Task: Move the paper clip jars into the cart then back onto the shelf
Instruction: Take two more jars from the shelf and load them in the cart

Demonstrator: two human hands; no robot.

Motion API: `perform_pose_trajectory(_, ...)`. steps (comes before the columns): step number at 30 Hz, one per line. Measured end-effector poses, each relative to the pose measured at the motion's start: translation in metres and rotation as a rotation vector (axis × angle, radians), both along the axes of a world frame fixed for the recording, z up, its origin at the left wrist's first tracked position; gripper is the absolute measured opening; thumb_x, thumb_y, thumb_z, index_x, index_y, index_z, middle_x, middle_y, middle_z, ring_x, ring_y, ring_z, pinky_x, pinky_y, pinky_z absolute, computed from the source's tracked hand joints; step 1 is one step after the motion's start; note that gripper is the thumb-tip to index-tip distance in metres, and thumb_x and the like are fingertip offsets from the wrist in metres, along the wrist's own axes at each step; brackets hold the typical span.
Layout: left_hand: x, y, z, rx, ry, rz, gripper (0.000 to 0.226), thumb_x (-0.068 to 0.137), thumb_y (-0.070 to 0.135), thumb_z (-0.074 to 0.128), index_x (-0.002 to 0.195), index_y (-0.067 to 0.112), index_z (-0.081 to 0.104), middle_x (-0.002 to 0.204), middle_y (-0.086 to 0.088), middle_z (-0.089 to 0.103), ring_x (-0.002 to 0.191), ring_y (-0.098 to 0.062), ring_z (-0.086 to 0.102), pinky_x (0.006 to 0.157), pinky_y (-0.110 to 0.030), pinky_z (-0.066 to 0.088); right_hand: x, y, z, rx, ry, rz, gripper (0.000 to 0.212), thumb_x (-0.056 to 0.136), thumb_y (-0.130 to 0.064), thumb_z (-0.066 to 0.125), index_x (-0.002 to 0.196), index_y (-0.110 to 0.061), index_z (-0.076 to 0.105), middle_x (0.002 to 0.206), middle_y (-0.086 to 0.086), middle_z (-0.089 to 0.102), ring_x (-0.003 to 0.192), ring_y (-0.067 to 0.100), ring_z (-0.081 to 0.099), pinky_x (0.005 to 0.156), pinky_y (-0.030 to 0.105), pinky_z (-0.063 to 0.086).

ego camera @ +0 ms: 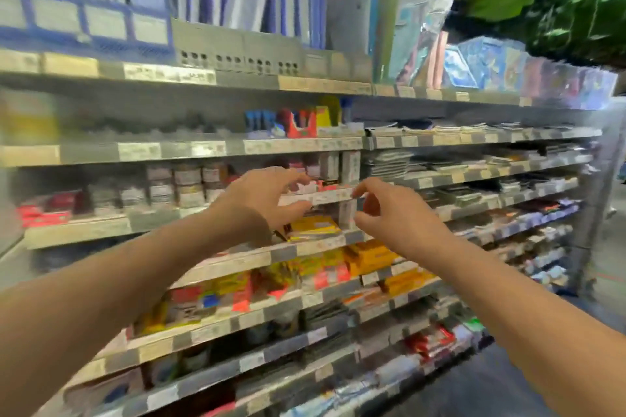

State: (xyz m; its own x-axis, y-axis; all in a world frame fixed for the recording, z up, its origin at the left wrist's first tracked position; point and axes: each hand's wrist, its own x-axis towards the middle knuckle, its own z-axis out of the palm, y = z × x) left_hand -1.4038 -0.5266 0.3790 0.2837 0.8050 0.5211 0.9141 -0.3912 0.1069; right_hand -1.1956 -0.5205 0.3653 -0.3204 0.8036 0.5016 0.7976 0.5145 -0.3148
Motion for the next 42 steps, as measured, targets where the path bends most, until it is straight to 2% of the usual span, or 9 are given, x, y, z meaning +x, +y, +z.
perform_pose_trajectory(6,-0.123,0.055,0.027,0.056,0.038,0.140,0.031,0.088,0.043,0.056,0.115,0.027,0.057,0.106,0.008,0.064,0.096,-0.013,0.058,0.080,-0.030,0.047,-0.122,0.095,0.027,0.033,0.019,0.139,0.025,0.088,-0.027,0.057,0.112,-0.026,0.055,0.088,-0.011,0.057,0.084,0.011,0.055,0.072,0.028,0.045)
perform_pose_trajectory(12,-0.208,0.109,0.039,0.031,0.019,0.238,0.039,0.089,0.041,0.055,0.125,0.026,0.052,0.116,0.006,0.062,0.103,-0.012,0.057,0.090,-0.032,0.046,-0.207,0.181,0.045,0.004,0.004,0.220,0.025,0.088,-0.024,0.056,0.113,-0.026,0.056,0.091,-0.010,0.059,0.086,0.010,0.056,0.072,0.026,0.043)
perform_pose_trajectory(19,-0.275,0.203,0.057,-0.015,0.079,0.284,0.048,0.089,0.040,0.056,0.133,0.027,0.044,0.129,0.003,0.055,0.118,-0.012,0.050,0.096,-0.025,0.037,-0.273,0.287,0.068,0.015,-0.059,0.283,0.025,0.090,-0.028,0.055,0.115,-0.031,0.054,0.102,-0.011,0.060,0.089,0.007,0.052,0.062,0.010,0.032)
perform_pose_trajectory(25,-0.329,0.291,0.083,-0.223,0.134,0.383,0.073,0.082,0.055,0.059,0.142,0.028,0.029,0.140,0.007,0.043,0.126,-0.011,0.042,0.101,-0.024,0.034,-0.331,0.390,0.094,-0.028,-0.233,0.370,0.026,0.089,-0.032,0.054,0.115,-0.029,0.053,0.108,-0.003,0.059,0.098,0.015,0.055,0.081,0.025,0.044)
perform_pose_trajectory(28,-0.355,0.330,0.094,-0.465,-0.062,0.345,0.074,0.082,0.054,0.057,0.144,0.035,0.021,0.132,0.019,0.035,0.125,-0.002,0.036,0.103,-0.019,0.026,-0.366,0.441,0.113,-0.034,-0.364,0.410,0.036,0.091,-0.036,0.053,0.126,-0.025,0.050,0.124,0.000,0.056,0.111,0.018,0.052,0.086,0.022,0.038)
perform_pose_trajectory(31,-0.373,0.357,0.103,-0.346,-0.094,0.325,0.072,0.083,0.048,0.063,0.142,0.034,0.025,0.135,0.018,0.040,0.119,-0.005,0.044,0.100,-0.022,0.032,-0.397,0.477,0.125,-0.079,-0.415,0.426,0.051,0.092,-0.039,0.052,0.139,-0.023,0.040,0.134,0.001,0.050,0.120,0.020,0.047,0.085,0.021,0.032)
perform_pose_trajectory(34,-0.387,0.381,0.109,-0.397,-0.023,0.299,0.063,0.086,0.040,0.062,0.140,0.028,0.032,0.135,0.011,0.044,0.121,-0.011,0.043,0.097,-0.022,0.034,-0.420,0.511,0.126,-0.097,-0.515,0.391,0.057,0.086,-0.048,0.056,0.137,-0.025,0.042,0.134,0.001,0.049,0.117,0.021,0.049,0.098,0.031,0.038)
perform_pose_trajectory(39,-0.410,0.438,0.110,-0.390,0.114,0.339,0.089,0.060,0.074,0.061,0.135,0.033,0.034,0.132,0.007,0.049,0.116,-0.015,0.050,0.100,-0.036,0.041,-0.440,0.552,0.138,-0.134,-0.636,0.321,0.061,0.083,-0.044,0.061,0.136,-0.024,0.041,0.134,-0.001,0.048,0.112,0.017,0.049,0.096,0.033,0.043)
perform_pose_trajectory(42,-0.421,0.471,0.103,-0.432,0.133,0.340,0.095,0.065,0.068,0.066,0.142,0.029,0.027,0.140,0.003,0.043,0.124,-0.017,0.045,0.104,-0.030,0.037,-0.451,0.572,0.142,-0.164,-0.695,0.247,0.061,0.086,-0.041,0.060,0.138,-0.017,0.041,0.136,0.004,0.048,0.119,0.021,0.049,0.099,0.034,0.043)
